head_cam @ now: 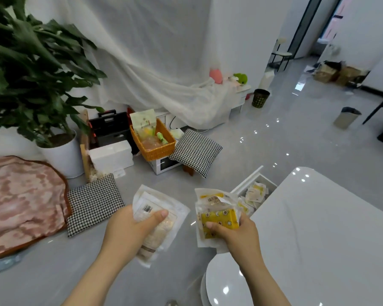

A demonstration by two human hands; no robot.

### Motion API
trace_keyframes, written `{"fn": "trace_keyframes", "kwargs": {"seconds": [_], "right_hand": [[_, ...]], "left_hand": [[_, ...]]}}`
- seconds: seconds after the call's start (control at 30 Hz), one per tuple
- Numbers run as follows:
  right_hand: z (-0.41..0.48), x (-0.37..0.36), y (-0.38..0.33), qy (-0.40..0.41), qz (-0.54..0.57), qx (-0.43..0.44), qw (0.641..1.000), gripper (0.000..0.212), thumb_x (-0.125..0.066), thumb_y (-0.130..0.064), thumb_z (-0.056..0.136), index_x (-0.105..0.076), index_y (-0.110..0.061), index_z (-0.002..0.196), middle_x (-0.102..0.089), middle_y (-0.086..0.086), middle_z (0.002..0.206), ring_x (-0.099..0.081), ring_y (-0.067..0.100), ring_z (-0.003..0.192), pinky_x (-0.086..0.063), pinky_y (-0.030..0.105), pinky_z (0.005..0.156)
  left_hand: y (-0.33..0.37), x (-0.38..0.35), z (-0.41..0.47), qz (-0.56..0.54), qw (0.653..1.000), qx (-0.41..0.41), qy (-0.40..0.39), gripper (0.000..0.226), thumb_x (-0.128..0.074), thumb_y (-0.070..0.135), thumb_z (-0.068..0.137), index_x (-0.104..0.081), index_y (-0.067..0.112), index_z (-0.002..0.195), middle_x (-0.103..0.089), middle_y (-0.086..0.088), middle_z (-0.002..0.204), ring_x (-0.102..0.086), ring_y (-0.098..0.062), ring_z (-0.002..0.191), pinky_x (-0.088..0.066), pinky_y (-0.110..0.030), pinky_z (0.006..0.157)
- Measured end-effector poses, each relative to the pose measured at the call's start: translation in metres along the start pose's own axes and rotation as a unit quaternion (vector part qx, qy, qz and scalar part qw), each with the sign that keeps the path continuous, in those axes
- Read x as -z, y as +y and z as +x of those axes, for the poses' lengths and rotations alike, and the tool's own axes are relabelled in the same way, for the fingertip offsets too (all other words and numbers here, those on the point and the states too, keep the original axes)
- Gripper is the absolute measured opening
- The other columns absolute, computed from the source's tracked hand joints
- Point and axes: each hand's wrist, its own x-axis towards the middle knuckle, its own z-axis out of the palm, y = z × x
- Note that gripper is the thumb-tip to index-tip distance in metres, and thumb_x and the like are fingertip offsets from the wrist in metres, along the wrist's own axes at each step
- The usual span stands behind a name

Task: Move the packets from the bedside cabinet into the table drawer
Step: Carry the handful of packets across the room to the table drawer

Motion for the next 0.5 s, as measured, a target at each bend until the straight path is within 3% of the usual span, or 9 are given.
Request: {"fn": "trace_keyframes", "kwargs": {"seconds": [0.17, 0.3, 0.5], "right_hand": [[0.069, -0.014, -0.022, 0.014, 0.012, -0.006, 1.0, 0.034, -0.086, -0.03, 0.063, -0.07, -0.024, 0.093, -0.074, -0.009, 0.083, -0.07, 0.012, 0.081, -0.059, 0.034, 0.073], [0.11, -0.021, -0.041, 0.027, 0.026, -0.004, 0.999, 0.028, -0.084, -0.028, 0.067, -0.068, -0.027, 0.089, -0.073, -0.011, 0.084, -0.069, 0.008, 0.078, -0.057, 0.027, 0.069], [0.165, -0.038, -0.047, 0.068, 0.017, -0.043, 0.997, 0.023, -0.079, -0.022, 0.073, -0.065, -0.027, 0.09, -0.071, -0.007, 0.088, -0.068, 0.014, 0.082, -0.058, 0.036, 0.075]], "left_hand": [[0.026, -0.009, 0.076, 0.05, 0.998, -0.012, -0.02, 0.025, -0.075, 0.04, 0.075, -0.069, 0.018, 0.064, -0.071, 0.009, 0.061, -0.065, -0.003, 0.054, -0.046, -0.023, 0.05], [0.038, -0.015, 0.125, 0.052, 0.998, -0.015, -0.032, 0.03, -0.07, 0.043, 0.078, -0.069, 0.015, 0.068, -0.072, 0.004, 0.064, -0.068, -0.012, 0.061, -0.054, -0.033, 0.06], [0.049, -0.027, 0.203, 0.035, 0.996, -0.017, -0.083, 0.025, -0.064, 0.041, 0.084, -0.071, 0.019, 0.074, -0.073, 0.006, 0.068, -0.069, -0.009, 0.066, -0.055, -0.03, 0.062]]}}
